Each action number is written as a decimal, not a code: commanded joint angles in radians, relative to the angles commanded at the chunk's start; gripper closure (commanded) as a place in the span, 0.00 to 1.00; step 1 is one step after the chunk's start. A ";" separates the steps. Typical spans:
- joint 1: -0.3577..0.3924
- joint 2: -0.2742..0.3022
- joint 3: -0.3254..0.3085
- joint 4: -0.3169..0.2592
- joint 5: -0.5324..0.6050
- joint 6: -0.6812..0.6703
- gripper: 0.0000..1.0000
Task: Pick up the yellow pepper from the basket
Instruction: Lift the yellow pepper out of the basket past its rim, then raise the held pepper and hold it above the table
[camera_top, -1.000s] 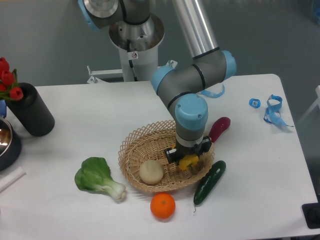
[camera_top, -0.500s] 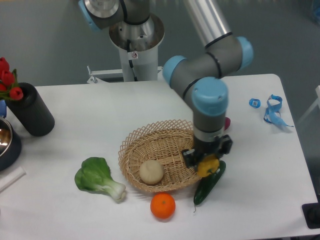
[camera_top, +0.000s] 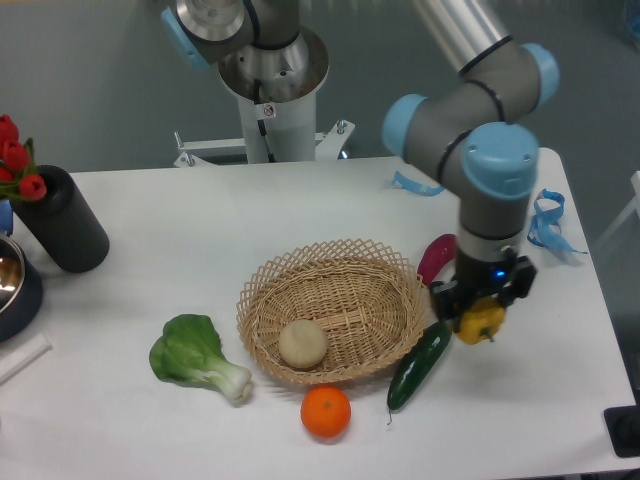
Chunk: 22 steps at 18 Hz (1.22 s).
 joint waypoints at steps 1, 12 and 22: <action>0.011 -0.011 0.015 0.000 0.002 0.055 0.49; 0.081 -0.020 0.032 -0.024 0.024 0.494 0.48; 0.094 -0.002 0.032 -0.074 0.032 0.554 0.47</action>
